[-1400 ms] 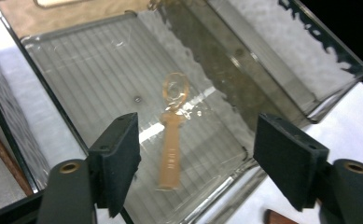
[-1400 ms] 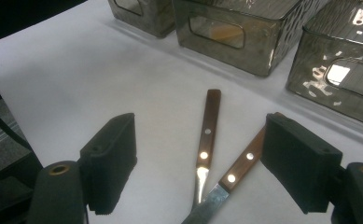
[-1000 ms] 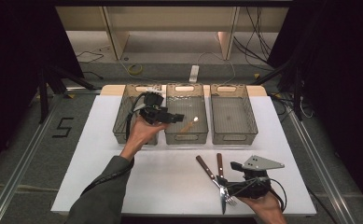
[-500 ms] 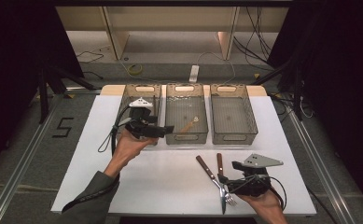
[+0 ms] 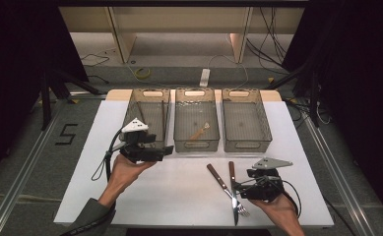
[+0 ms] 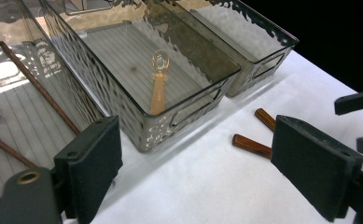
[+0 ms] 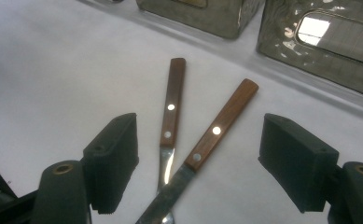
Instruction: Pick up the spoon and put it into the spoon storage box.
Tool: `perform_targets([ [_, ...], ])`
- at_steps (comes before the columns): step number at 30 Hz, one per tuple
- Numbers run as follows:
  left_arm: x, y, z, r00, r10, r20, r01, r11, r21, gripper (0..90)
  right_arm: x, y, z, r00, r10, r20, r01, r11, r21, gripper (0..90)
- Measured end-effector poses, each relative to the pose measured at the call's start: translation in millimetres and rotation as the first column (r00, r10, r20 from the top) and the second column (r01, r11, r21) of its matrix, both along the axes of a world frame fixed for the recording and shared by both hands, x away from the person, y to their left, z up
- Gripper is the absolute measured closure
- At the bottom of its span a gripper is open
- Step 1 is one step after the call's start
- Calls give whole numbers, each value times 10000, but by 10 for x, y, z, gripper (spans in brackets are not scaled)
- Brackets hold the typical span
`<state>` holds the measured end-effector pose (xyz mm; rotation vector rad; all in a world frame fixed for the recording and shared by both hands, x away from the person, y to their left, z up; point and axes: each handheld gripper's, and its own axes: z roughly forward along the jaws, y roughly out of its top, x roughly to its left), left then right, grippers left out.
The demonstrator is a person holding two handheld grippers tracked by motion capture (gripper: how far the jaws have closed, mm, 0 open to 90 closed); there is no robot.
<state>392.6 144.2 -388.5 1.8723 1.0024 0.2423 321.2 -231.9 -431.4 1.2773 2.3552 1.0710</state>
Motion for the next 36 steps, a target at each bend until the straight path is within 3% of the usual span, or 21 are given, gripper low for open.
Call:
perform_targets([
  [10, -158, 59, -79, 9989, -198, 413, 204, 9997, -134, 159, 127, -1, -13, 9986, -105, -527, 90, 9996, -284, 290],
  [14, -219, 59, -91, 9979, -267, 585, 262, 9996, 92, 159, 184, -6, -31, 9967, -162, -793, 134, 9993, -352, 297],
  [25, -305, 69, -93, 9976, -260, 642, 265, 9996, -63, 158, 331, 16, -37, 9877, -203, -1549, 89, 9972, -741, 302],
  [36, -371, 122, -116, 9961, -149, 864, 161, 9998, -137, 157, 425, 104, -31, 9829, -63, -1840, -154, 9931, -1163, 284],
])
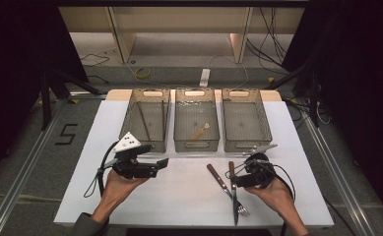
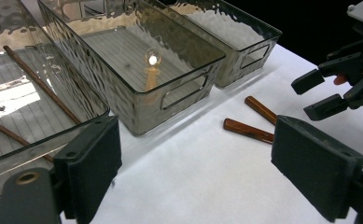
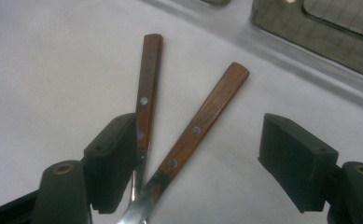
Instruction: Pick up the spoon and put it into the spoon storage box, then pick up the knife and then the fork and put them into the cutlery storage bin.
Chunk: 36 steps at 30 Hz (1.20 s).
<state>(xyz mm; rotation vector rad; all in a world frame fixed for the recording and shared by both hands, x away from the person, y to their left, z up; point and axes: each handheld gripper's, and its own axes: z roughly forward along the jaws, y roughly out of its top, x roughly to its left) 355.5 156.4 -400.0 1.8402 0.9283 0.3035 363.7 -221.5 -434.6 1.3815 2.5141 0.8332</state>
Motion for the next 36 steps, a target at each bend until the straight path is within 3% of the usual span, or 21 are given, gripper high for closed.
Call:
perform_targets([
  [17, -87, 19, -33, 9999, 94, 132, -96, 9999, 140, 157, 107, 133, -67, 9966, 383, -725, -436, 9963, -736, 296],
  [36, -146, 0, -62, 9998, -69, 185, 65, 9997, 242, 157, 185, 255, -141, 9900, 451, -1340, -646, 9873, -1453, 420],
])
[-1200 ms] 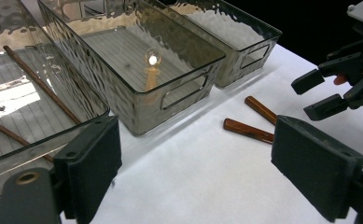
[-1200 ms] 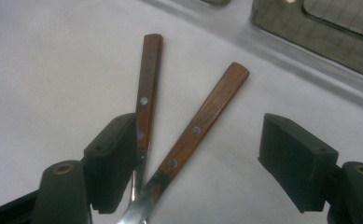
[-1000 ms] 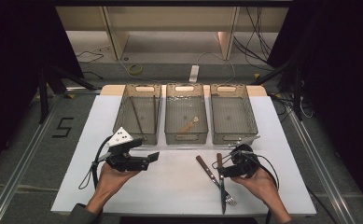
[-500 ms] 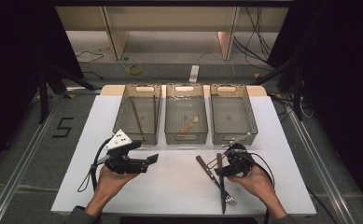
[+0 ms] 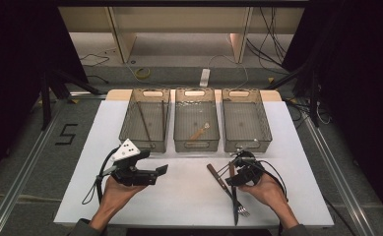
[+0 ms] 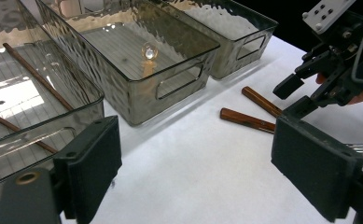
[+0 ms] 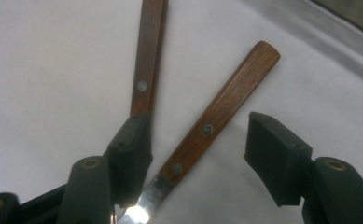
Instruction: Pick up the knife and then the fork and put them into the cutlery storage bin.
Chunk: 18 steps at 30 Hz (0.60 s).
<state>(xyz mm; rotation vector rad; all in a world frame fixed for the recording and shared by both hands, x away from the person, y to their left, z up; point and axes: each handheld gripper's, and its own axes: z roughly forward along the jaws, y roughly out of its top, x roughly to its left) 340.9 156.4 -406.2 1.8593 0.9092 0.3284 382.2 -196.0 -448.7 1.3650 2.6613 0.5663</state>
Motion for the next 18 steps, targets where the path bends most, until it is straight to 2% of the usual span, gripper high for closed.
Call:
perform_targets([
  [4, -3, 1, 0, 10000, -15, 11, 15, 10000, -2, 157, 2, 22, -33, 9999, -41, -116, 36, 9992, -409, 459],
  [12, -5, -2, -5, 10000, -14, 18, 14, 10000, 9, 157, -11, 64, -96, 9990, 170, -411, -196, 9978, -634, 510],
  [18, -5, -10, -10, 10000, -17, -14, 17, 10000, 24, 157, -28, 93, -106, 9992, 333, -224, -353, 9947, -965, 532],
])
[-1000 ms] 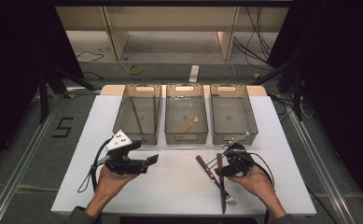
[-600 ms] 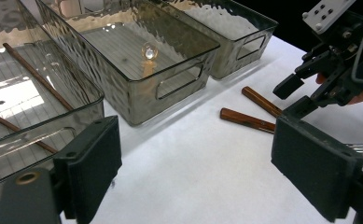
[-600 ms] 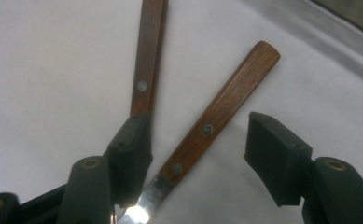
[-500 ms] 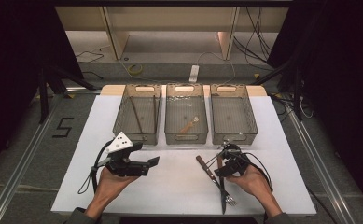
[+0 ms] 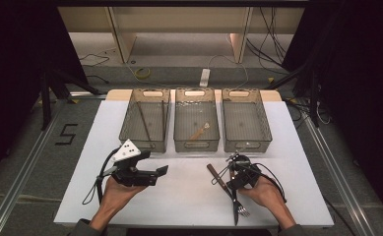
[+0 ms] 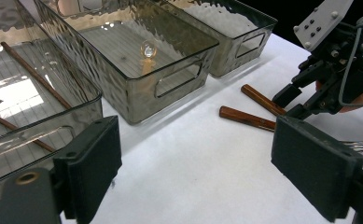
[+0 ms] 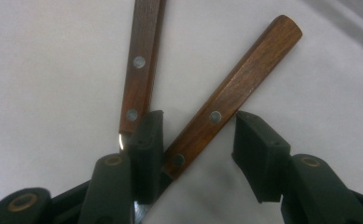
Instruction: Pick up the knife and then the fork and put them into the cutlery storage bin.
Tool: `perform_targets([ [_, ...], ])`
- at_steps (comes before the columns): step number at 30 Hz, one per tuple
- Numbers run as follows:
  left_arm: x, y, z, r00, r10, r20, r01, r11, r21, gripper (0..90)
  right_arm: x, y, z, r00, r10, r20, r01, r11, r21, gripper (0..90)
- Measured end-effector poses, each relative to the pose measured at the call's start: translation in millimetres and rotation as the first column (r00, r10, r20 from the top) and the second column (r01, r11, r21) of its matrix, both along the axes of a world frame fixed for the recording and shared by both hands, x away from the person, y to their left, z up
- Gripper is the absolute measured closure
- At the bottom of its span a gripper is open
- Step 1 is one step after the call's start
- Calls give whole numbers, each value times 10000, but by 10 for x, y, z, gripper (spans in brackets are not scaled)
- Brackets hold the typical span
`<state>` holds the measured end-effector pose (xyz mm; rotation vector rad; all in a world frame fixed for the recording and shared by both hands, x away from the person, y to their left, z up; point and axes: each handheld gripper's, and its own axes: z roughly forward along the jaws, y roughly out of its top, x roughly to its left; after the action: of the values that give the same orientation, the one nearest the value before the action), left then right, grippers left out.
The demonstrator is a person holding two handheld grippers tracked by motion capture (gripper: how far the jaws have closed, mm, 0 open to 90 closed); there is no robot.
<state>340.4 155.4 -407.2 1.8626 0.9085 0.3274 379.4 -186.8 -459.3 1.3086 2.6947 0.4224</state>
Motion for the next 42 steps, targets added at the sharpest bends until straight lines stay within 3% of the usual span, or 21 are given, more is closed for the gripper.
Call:
perform_targets([
  [26, -2, -24, -5, 9999, -116, 49, 115, 9998, 148, 157, -13, 90, 13, 9994, 308, -130, -313, 9986, -423, 676],
  [33, 1, -24, -4, 9999, -154, 63, 153, 9997, 189, 157, -27, 119, 12, 9992, 396, -110, -401, 9982, -441, 752],
  [42, 1, -23, -3, 9999, -161, 61, 160, 9997, 179, 157, -19, 102, 18, 9992, 324, -218, -329, 9991, -255, 769],
])
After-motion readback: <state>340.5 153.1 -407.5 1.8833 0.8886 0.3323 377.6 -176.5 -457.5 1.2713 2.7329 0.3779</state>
